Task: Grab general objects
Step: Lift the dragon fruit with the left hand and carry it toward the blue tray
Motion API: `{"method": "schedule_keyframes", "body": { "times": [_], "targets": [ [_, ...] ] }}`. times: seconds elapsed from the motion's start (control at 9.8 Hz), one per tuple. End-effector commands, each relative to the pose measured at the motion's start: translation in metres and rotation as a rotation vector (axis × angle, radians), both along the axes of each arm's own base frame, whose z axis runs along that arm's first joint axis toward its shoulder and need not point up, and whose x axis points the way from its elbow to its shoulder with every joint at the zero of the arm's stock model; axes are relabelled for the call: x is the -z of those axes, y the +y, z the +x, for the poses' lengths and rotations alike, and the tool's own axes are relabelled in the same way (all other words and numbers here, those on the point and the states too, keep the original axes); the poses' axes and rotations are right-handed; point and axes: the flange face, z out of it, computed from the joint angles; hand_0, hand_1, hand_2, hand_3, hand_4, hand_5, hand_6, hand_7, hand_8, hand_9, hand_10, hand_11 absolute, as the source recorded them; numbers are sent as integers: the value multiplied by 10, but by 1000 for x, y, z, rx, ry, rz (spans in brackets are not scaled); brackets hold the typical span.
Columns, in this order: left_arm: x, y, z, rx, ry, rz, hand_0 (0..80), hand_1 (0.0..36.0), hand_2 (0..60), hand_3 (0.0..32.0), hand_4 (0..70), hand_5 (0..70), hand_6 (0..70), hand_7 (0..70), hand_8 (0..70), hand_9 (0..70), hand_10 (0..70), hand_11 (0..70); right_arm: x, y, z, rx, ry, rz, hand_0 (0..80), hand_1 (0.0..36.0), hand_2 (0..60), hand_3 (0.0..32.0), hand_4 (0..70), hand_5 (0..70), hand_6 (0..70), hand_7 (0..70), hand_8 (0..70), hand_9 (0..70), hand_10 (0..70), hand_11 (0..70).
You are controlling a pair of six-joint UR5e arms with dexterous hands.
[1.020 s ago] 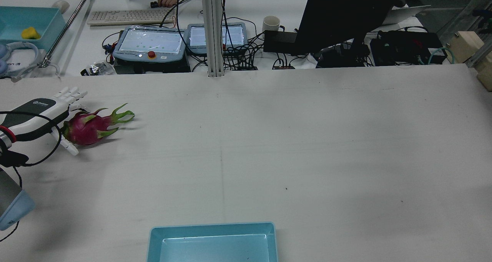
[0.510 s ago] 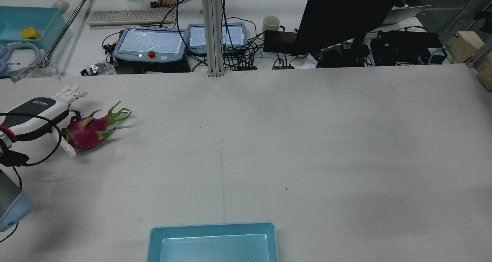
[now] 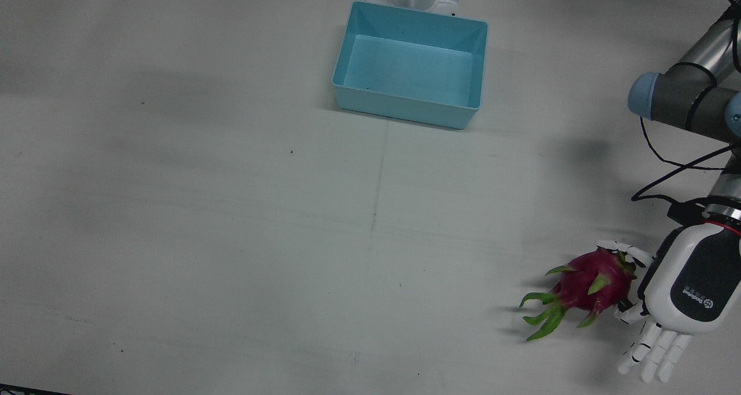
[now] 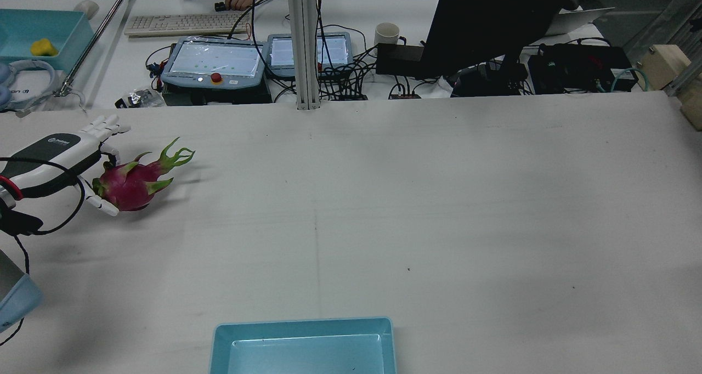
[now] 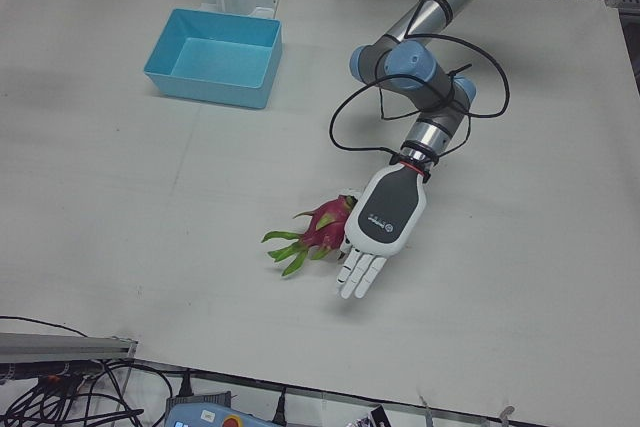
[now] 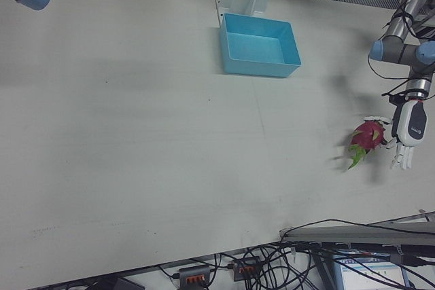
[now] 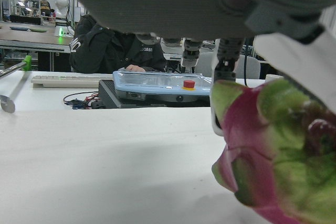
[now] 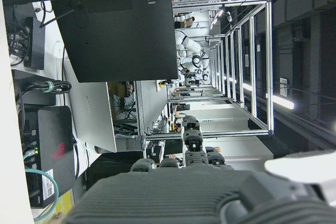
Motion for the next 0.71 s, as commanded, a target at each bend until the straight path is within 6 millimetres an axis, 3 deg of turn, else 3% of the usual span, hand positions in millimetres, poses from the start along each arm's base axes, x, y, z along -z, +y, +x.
{"method": "schedule_keyframes", "body": {
  "times": [0.0,0.31,0.61],
  "targets": [
    [65,21,-1,-128,97,29,485,360,600,0,497,480,22,173,0,20,20,48,0,0,0,1,0,0,0,0,0,0,0,0,0,0,0,0,0,0],
    [129,43,3,-270,128,51,497,360,600,0,529,469,34,191,0,24,26,56,0,0,0,1,0,0,0,0,0,0,0,0,0,0,0,0,0,0],
    [182,60,38,-548,250,24,510,360,600,0,531,477,40,207,0,27,27,59,0,0,0,1,0,0,0,0,0,0,0,0,0,0,0,0,0,0]
  ]
}}
